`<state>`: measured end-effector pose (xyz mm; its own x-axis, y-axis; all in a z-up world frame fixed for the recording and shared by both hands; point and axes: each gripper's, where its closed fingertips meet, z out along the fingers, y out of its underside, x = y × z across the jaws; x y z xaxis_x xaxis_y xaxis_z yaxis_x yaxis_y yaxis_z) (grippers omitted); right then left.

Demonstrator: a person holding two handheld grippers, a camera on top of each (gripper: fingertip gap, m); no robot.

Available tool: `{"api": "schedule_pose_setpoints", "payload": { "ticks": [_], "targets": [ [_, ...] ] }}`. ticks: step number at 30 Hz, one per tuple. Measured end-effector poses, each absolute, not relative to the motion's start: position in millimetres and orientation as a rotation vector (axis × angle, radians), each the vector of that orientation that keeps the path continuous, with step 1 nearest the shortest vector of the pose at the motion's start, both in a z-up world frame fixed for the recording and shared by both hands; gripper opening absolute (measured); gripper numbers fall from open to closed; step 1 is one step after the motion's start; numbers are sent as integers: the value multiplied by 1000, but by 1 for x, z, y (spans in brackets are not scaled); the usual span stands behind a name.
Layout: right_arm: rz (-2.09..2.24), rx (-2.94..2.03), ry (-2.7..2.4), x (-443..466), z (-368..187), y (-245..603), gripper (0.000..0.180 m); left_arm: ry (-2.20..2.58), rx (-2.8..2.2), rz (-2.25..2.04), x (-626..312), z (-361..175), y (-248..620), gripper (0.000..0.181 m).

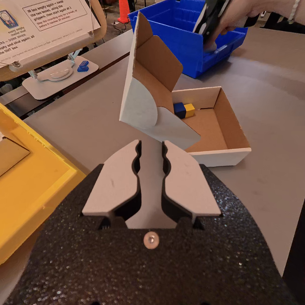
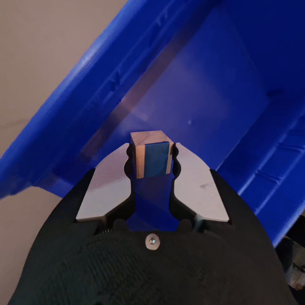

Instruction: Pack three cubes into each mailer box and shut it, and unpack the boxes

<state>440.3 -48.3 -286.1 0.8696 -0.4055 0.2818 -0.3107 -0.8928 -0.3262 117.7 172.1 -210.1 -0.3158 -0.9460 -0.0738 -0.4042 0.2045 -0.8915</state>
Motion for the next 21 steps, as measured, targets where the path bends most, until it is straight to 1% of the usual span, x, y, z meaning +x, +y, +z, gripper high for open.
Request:
{"api": "schedule_pose_setpoints", "payload": {
  "ticks": [3, 4, 7, 8, 10, 13, 14, 16, 18, 19, 21],
  "targets": [
    [-462, -2784, 502, 437, -295, -38, 46, 1845, -1250, -1056, 117, -211, 171, 23],
    [-473, -2790, 482, 437, -297, -38, 48, 1848, -1246, -1050, 117, -212, 172, 23],
    [-546, -2769, 469, 439, -289, -40, 48, 1849, -1247, -1034, 116, -213, 176, 23],
    [-582, -2752, 474, 439, -281, -42, 50, 1845, -1252, -1033, 116, -213, 178, 23],
    [-654, -2680, 490, 437, -258, -44, 63, 1831, -1266, -1043, 116, -214, 182, 23],
    [-718, -2591, 496, 405, -217, -45, 78, 1804, -1298, -1068, 116, -214, 187, 23],
    [-713, -2539, 426, 383, -203, -35, 77, 1797, -1307, -1075, 117, -214, 189, 23],
    [-566, -2456, 169, 314, -187, -4, 68, 1788, -1317, -1085, 117, -214, 191, 23],
    [-367, -2461, -92, 241, -194, 22, 58, 1790, -1324, -1094, 118, -215, 191, 23],
    [-345, -2482, -133, 221, -202, 30, 53, 1793, -1328, -1099, 119, -217, 190, 23],
    [-374, -2552, -131, 208, -222, 42, 52, 1804, -1333, -1107, 119, -219, 187, 23]
  ]
}}
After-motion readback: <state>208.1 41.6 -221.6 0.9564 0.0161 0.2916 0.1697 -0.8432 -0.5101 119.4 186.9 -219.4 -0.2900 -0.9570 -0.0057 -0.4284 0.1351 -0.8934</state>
